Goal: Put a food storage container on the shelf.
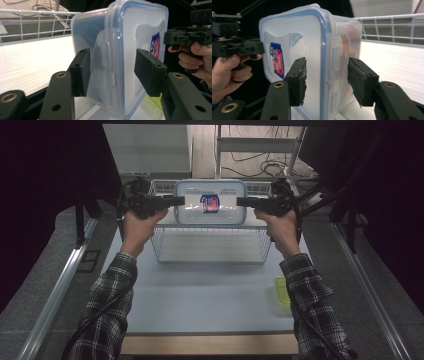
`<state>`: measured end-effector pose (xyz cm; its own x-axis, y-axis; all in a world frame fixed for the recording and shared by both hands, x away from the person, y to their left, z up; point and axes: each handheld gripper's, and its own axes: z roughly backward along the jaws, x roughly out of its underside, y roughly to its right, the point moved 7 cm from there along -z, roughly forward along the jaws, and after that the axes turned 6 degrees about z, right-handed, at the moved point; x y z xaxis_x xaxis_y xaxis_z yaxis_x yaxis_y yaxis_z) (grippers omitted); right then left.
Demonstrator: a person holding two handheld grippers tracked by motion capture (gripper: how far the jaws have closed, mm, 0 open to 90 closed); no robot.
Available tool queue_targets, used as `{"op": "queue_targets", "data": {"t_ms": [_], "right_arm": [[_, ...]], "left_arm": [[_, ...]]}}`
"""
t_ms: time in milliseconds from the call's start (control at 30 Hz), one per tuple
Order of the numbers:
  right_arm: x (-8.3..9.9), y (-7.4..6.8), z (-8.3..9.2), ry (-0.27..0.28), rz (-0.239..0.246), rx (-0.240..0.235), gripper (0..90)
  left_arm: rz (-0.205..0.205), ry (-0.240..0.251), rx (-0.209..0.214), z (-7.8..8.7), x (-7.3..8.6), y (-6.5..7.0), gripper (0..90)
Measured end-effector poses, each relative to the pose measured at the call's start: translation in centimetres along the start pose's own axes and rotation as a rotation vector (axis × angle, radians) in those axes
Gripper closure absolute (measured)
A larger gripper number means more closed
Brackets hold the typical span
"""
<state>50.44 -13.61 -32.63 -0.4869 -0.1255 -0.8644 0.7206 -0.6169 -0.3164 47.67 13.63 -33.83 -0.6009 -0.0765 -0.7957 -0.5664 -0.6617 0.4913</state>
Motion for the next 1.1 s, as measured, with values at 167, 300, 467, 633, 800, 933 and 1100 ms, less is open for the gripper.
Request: {"op": "queue_targets", "data": {"t_ms": [167, 300, 467, 633, 800, 933, 1100], "right_arm": [[0.5, -0.1, -0.5, -0.037, 0.027, 0.043, 50.3], [0.7, 0.0, -0.7, -0.04, 0.019, 0.054, 51.1], [1.0, -0.1, -0.8, -0.063, 0.043, 0.087, 52.8], [1.1, 0.0, -0.8, -0.062, 0.035, 0.094, 54.5], [1.0, -0.4, -0.7, -0.053, 0.062, 0.119, 58.4], [1.1, -0.7, -0.7, -0.059, 0.075, 0.13, 59.7], [0.9, -0.7, -0.7, -0.041, 0.054, 0.138, 61.1]], "left_arm": [[-0.029, -0.015, -0.053, -0.4, 0.2, 0.0, 41.2], [-0.006, -0.007, -0.031, -0.6, 0.1, -0.4, 41.0], [0.017, -0.013, -0.047, -1.1, 0.0, -1.0, 34.8], [0.061, -0.008, -0.046, -1.4, -0.1, -1.5, 32.1], [0.055, -0.006, -0.079, -1.9, -0.2, -1.4, 25.9], [0.057, 0.023, -0.12, -1.9, -0.4, -1.6, 25.4], [0.018, 0.024, -0.149, -1.8, -0.3, -1.5, 34.5]]}}
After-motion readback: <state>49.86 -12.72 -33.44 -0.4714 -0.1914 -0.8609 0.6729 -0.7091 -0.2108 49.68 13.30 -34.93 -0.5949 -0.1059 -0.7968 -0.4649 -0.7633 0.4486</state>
